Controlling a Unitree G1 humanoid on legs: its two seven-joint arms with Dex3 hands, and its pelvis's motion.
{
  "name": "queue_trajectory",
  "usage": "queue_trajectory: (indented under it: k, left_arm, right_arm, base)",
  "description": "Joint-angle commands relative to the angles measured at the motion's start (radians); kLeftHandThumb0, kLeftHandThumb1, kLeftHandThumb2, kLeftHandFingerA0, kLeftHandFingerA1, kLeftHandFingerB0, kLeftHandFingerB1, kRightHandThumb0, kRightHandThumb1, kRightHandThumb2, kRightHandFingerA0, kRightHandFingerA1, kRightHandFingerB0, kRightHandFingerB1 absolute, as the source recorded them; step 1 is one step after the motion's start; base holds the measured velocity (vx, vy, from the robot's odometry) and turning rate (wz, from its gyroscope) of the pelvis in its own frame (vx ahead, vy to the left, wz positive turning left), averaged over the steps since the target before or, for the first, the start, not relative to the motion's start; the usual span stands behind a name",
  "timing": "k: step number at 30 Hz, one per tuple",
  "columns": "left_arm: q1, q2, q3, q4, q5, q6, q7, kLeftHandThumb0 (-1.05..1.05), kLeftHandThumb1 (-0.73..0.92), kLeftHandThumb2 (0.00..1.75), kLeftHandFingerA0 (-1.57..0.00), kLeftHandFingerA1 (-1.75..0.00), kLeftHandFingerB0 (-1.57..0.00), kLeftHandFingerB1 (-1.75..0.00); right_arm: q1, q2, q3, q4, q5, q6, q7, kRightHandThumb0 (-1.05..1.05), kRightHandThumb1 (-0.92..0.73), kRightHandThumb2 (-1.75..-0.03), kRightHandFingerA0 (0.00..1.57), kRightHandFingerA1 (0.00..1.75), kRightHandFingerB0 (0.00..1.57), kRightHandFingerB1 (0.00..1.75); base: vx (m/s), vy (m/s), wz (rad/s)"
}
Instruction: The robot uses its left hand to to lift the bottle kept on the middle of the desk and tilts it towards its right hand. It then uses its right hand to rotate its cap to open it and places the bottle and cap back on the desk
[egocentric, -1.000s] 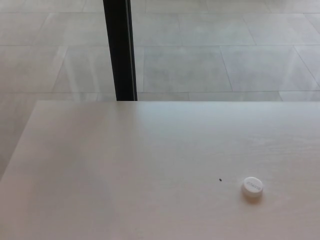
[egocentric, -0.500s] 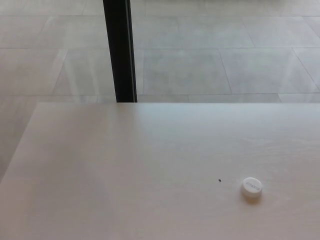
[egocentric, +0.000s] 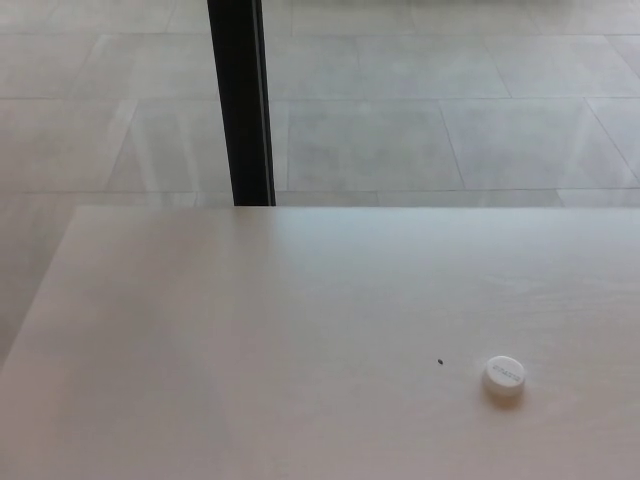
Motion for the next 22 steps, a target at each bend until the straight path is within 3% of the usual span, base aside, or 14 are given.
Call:
queue_trajectory:
  k: [1,3,4,5,6,7,9,10,13,14,15,16,17,22]
  left_arm:
    - [0.055,0.018,-0.160,0.022,0.033,-0.159,-0.103,-0.71,0.65,0.97,-0.05,-0.43,-0.06,-0.33]
    - [0.067,0.023,-0.224,0.034,0.055,-0.193,-0.128,-0.78,0.67,1.00,0.00,-0.40,-0.10,-0.32]
    - [0.076,0.015,-0.254,0.043,0.061,-0.211,-0.134,-0.68,0.65,0.99,-0.02,-0.45,-0.05,-0.36]
    - [0.083,0.010,-0.278,0.042,0.067,-0.220,-0.148,-0.85,0.69,1.00,-0.03,-0.44,-0.07,-0.34]
    - [0.101,0.003,-0.310,0.019,0.073,-0.229,-0.157,-0.83,0.69,1.01,-0.04,-0.45,-0.01,-0.39]
    - [0.110,-0.001,-0.324,0.004,0.069,-0.228,-0.159,-0.36,0.54,1.10,0.00,-0.51,0.00,-0.50]
    - [0.122,-0.005,-0.348,-0.017,0.048,-0.229,-0.160,-0.36,0.55,1.11,0.00,-0.51,0.00,-0.51]
    - [0.126,-0.004,-0.354,-0.026,0.037,-0.226,-0.167,-0.73,0.67,0.98,-0.07,-0.48,-0.04,-0.41]
    - [0.131,0.006,-0.391,-0.038,0.020,-0.235,-0.159,-0.71,0.62,0.99,-0.09,-0.49,0.00,-0.38]
    - [0.137,-0.004,-0.406,-0.065,0.021,-0.237,-0.148,-0.70,0.65,0.96,-0.05,-0.47,-0.04,-0.39]
    - [0.128,-0.005,-0.416,-0.053,0.019,-0.239,-0.149,-0.74,0.60,0.97,-0.08,-0.49,0.00,-0.37]
    - [0.129,-0.008,-0.424,-0.052,0.014,-0.243,-0.151,-0.74,0.60,0.97,-0.08,-0.49,0.00,-0.37]
    - [0.135,-0.007,-0.435,-0.051,0.016,-0.248,-0.153,-0.78,0.63,0.98,-0.03,-0.44,-0.02,-0.33]
    - [0.132,0.006,-0.472,-0.043,0.008,-0.245,-0.161,-0.72,0.59,0.98,0.00,-0.44,-0.08,-0.39]
  right_arm:
    - [0.050,-0.004,0.028,-0.016,0.101,-0.014,0.028,-0.75,-0.52,-0.92,0.00,0.47,0.04,0.44]
    - [0.050,-0.005,0.037,-0.010,0.115,-0.008,0.032,-0.75,-0.52,-0.90,0.00,0.47,0.03,0.44]
    - [0.079,-0.019,0.033,-0.009,0.120,-0.011,0.034,-0.70,-0.70,-0.63,0.00,0.58,0.08,0.41]
    - [0.090,-0.025,0.032,-0.006,0.124,-0.007,0.032,-0.71,-0.52,-0.89,0.00,0.53,0.06,0.46]
    - [0.098,-0.024,0.047,0.001,0.118,-0.019,0.044,-0.70,-0.52,-0.91,0.00,0.50,0.04,0.46]
    - [0.098,-0.021,0.058,0.003,0.114,-0.029,0.049,-0.69,-0.70,-0.63,0.00,0.59,0.08,0.43]
    - [0.088,-0.011,0.079,-0.007,0.120,-0.028,0.039,-0.67,-0.69,-0.61,0.00,0.63,0.09,0.45]
    - [0.078,-0.005,0.084,-0.003,0.129,-0.026,0.039,-0.69,-0.50,-0.88,0.00,0.54,0.06,0.49]
    - [0.080,0.007,0.111,0.005,0.145,-0.048,0.040,-0.70,-0.50,-0.89,0.00,0.53,0.07,0.49]
    - [0.087,0.003,0.119,0.013,0.147,-0.056,0.047,-0.69,-0.68,-0.63,0.00,0.60,0.10,0.42]
    - [0.088,-0.004,0.137,-0.006,0.134,-0.036,0.015,-0.39,-0.40,-1.00,0.07,0.59,0.00,0.51]
    - [0.091,-0.007,0.158,-0.014,0.121,-0.040,0.000,-0.39,-0.40,-1.00,0.07,0.59,0.00,0.51]
    - [0.089,-0.007,0.160,-0.014,0.137,-0.040,0.016,-0.74,-0.52,-0.90,0.00,0.55,0.06,0.49]
    - [0.110,0.003,0.187,-0.031,0.159,-0.049,0.029,-0.71,-0.71,-0.62,0.00,0.67,0.09,0.44]
  base:
    - [0.00,0.000,0.00]
    - [0.00,0.000,0.00]
    - [0.00,0.000,0.00]
    - [0.00,0.000,0.00]
    - [0.00,0.000,0.00]
    - [0.00,0.000,0.00]
    - [0.00,0.000,0.00]
    - [0.00,0.000,0.00]
    - [0.00,0.000,0.00]
    - [0.00,0.000,0.00]
    - [0.00,0.000,0.00]
    - [0.00,0.000,0.00]
    - [0.00,0.000,0.00]
    - [0.00,0.000,0.00]
